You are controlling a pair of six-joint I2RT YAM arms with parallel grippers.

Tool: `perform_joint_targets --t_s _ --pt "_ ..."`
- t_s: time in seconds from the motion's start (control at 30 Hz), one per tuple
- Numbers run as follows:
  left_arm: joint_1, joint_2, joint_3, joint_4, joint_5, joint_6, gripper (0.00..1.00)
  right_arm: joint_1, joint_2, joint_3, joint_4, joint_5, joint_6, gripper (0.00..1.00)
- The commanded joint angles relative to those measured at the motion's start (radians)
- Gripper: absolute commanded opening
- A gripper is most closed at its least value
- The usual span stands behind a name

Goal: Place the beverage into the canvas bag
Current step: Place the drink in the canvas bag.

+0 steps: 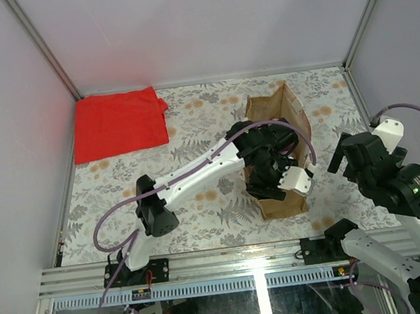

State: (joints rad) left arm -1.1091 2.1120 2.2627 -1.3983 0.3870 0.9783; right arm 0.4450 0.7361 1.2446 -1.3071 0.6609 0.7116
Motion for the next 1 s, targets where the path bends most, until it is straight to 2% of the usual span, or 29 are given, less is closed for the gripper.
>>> perform_joint_targets --t_s 0.0,0.2,0.97 --pt "-0.037 0.039 0.040 -0.051 -0.012 0.013 0.00 -0.003 -0.006 -0.012 0.005 0.008 0.014 0.99" --pt "-0.038 0.084 0.077 -0.052 0.000 -0.005 0.00 -0.003 0.011 -0.007 0.016 0.008 -0.019 0.99" --pt "-0.038 0.126 -0.027 0.014 0.027 -0.045 0.00 -0.004 0.006 0.007 -0.011 0.029 -0.004 0.99"
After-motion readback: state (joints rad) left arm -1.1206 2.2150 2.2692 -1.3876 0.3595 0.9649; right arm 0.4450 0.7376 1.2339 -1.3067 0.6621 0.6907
